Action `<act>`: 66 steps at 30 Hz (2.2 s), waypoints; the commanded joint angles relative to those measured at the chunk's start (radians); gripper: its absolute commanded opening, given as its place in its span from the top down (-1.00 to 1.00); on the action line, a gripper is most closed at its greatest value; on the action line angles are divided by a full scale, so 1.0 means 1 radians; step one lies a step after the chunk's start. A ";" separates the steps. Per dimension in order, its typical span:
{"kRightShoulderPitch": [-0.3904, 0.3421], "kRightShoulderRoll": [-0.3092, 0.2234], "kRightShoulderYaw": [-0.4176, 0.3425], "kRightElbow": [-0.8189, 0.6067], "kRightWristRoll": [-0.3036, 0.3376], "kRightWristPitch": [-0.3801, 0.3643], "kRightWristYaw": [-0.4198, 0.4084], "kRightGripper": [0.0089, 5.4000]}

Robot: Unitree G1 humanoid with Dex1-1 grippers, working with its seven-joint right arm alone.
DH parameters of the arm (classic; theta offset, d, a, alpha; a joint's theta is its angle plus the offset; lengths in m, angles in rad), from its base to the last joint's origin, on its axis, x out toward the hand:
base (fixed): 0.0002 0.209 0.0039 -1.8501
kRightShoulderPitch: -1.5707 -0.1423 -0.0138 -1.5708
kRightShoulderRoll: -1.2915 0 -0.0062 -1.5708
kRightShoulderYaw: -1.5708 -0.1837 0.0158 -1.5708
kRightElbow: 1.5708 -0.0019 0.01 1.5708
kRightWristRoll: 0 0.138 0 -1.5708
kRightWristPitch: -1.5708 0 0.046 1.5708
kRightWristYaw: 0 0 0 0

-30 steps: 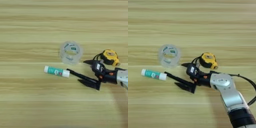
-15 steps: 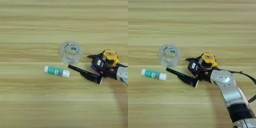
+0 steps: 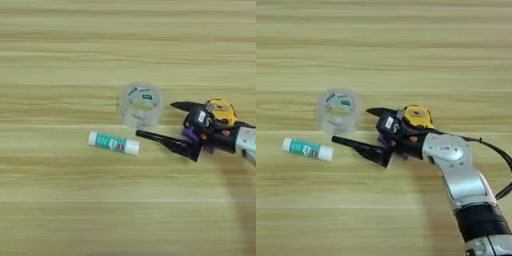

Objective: Move the objects on the table

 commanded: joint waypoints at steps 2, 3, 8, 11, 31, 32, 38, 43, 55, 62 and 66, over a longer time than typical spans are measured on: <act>-0.010 -0.020 -0.046 -0.171 0.144 0.085 0.041 -0.99; -0.004 -0.019 -0.050 -0.192 0.169 0.101 0.050 -0.99; 0.005 -0.012 -0.085 -0.277 0.289 0.177 0.081 -0.99; -0.003 -0.009 -0.114 -0.303 0.347 0.216 0.082 -0.99; -0.141 -0.048 -0.260 -0.032 0.330 0.197 0.059 -0.99; -0.147 -0.050 -0.263 -0.015 0.326 0.191 0.062 -0.99; -0.182 -0.078 -0.277 0.141 0.269 0.127 0.073 -0.99; -0.222 -0.093 -0.285 0.295 0.223 0.058 0.073 -0.99; -0.318 -0.121 -0.294 0.578 0.108 -0.110 0.011 -0.99; -0.360 -0.128 -0.287 0.704 0.048 -0.181 -0.034 -0.99; -0.373 -0.130 -0.274 0.765 0.018 -0.198 -0.052 -0.99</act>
